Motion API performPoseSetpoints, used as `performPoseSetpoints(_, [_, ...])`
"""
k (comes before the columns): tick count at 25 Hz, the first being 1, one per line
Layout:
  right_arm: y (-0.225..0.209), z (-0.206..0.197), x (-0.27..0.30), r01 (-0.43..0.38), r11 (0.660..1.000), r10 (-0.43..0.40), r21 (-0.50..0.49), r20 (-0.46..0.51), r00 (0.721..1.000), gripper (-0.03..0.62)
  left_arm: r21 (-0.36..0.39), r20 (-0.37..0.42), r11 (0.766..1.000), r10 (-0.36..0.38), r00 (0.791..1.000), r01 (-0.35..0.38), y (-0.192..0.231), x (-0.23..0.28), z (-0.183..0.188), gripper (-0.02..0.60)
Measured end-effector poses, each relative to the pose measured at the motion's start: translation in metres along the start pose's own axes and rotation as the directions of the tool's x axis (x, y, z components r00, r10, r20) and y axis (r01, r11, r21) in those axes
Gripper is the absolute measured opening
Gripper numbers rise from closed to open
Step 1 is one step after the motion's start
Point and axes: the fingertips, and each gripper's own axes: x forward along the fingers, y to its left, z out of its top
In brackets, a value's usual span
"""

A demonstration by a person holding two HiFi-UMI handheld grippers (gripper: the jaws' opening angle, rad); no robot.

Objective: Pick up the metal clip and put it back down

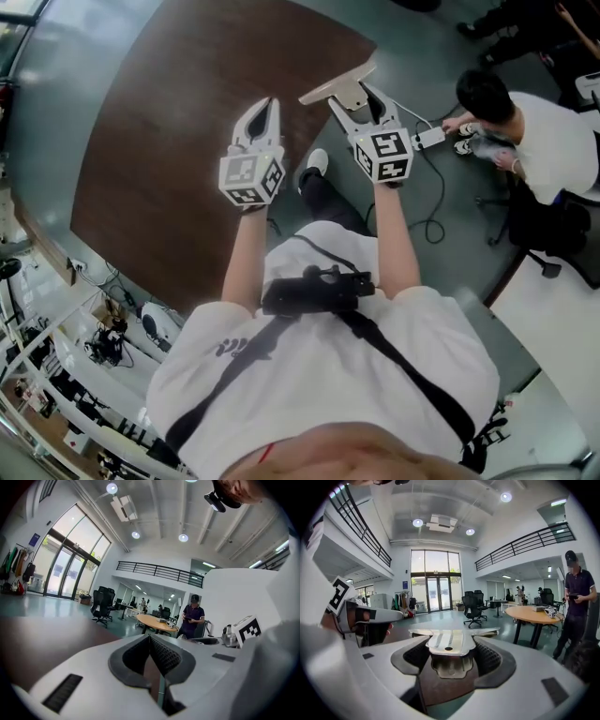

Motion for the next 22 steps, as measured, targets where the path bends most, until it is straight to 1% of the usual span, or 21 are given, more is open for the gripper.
performPoseSetpoints(5, [0.009, -0.026, 0.062, -0.087, 0.996, 0.085, -0.021, -0.104, 0.991, 0.301, -0.046, -0.062, 0.998, 0.028, 0.998, -0.03, 0.038, 0.024, -0.024, 0.014])
performPoseSetpoints(7, [0.018, -0.035, 0.09, -0.132, 0.99, 0.125, -0.039, -0.144, 0.982, 0.301, -0.082, -0.074, 0.996, 0.034, 0.997, -0.04, 0.055, 0.03, -0.03, 0.014])
performPoseSetpoints(9, [0.031, -0.045, 0.117, -0.194, 0.979, 0.179, -0.064, -0.184, 0.967, 0.301, -0.11, -0.081, 0.992, 0.044, 0.996, -0.053, 0.073, 0.035, -0.032, 0.014])
performPoseSetpoints(13, [0.057, -0.071, 0.165, -0.325, 0.939, 0.285, -0.108, -0.278, 0.917, 0.301, -0.134, -0.117, 0.985, 0.09, 0.989, -0.105, 0.11, 0.04, -0.044, 0.014])
performPoseSetpoints(16, [0.073, -0.094, 0.189, -0.416, 0.901, 0.353, -0.125, -0.35, 0.868, 0.301, -0.157, -0.144, 0.976, 0.131, 0.981, -0.153, 0.131, 0.037, -0.053, 0.014])
performPoseSetpoints(19, [0.084, -0.113, 0.205, -0.476, 0.866, 0.374, -0.154, -0.433, 0.82, 0.301, -0.184, -0.152, 0.962, 0.173, 0.973, -0.2, 0.143, 0.027, -0.051, 0.014])
performPoseSetpoints(22, [0.102, -0.135, 0.224, -0.504, 0.85, 0.378, -0.155, -0.487, 0.787, 0.301, -0.224, -0.147, 0.948, 0.198, 0.969, -0.227, 0.159, 0.011, -0.059, 0.014])
